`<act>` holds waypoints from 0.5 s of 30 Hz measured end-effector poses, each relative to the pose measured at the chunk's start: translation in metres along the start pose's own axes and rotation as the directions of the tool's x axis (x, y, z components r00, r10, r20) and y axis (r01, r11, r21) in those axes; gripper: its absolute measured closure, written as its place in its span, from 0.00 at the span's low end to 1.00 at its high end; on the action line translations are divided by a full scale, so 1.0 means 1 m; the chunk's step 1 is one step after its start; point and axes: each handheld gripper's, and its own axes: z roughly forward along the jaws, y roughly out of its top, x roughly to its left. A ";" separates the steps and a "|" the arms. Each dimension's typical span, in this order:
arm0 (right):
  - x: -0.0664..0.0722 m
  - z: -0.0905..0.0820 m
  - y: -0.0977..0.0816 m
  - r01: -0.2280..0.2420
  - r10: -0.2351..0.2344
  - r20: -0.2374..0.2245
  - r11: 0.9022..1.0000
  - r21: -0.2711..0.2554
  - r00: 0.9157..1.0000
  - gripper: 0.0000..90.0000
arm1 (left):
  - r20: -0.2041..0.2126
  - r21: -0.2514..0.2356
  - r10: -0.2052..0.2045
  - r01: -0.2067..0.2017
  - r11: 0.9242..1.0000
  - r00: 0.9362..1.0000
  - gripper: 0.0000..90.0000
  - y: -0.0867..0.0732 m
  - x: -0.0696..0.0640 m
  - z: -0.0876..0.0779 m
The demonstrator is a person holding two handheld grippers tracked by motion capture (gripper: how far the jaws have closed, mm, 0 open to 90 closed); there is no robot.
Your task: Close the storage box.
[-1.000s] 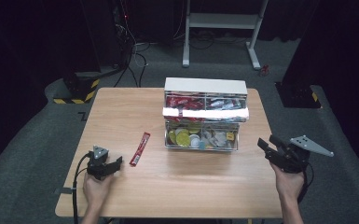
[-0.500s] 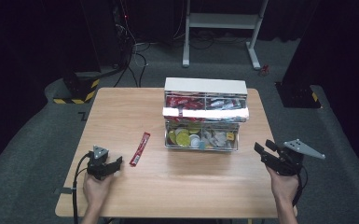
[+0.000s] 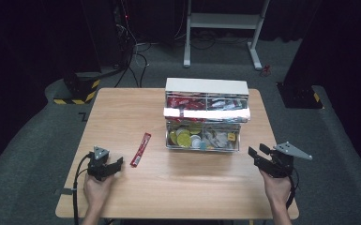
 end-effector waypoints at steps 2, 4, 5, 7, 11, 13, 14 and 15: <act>0.000 0.004 -0.001 0.001 -0.001 0.007 1.000 0.006 1.000 0.53 | 0.000 0.000 0.000 0.000 1.000 1.000 0.37 0.000 0.000 0.000; -0.001 0.008 -0.003 0.010 -0.010 0.017 1.000 0.012 1.000 0.54 | 0.000 0.000 0.000 0.000 1.000 1.000 0.37 0.000 0.000 0.000; -0.001 0.009 -0.004 0.003 -0.004 0.019 1.000 0.019 1.000 0.54 | 0.000 0.000 0.000 0.000 1.000 1.000 0.37 0.000 0.000 0.000; -0.004 0.013 -0.006 -0.005 0.005 0.022 1.000 0.025 1.000 0.54 | 0.000 0.000 0.000 0.000 1.000 1.000 0.37 0.000 0.000 0.000; -0.010 0.021 -0.008 -0.016 0.015 0.034 0.999 0.039 0.999 0.54 | 0.000 -0.001 0.000 0.000 1.000 1.000 0.37 0.000 0.000 0.000; -0.012 0.024 -0.010 -0.030 0.028 0.037 0.999 0.044 0.999 0.54 | 0.000 0.000 0.000 0.000 1.000 1.000 0.37 0.000 0.000 0.000; -0.013 0.026 -0.010 -0.035 0.032 0.044 0.998 0.050 0.999 0.54 | 0.000 0.000 0.000 0.000 1.000 1.000 0.37 0.000 0.000 0.000; -0.014 0.028 -0.011 -0.035 0.032 0.047 0.998 0.052 0.998 0.54 | 0.000 0.000 0.000 0.000 1.000 1.000 0.37 0.000 0.000 0.000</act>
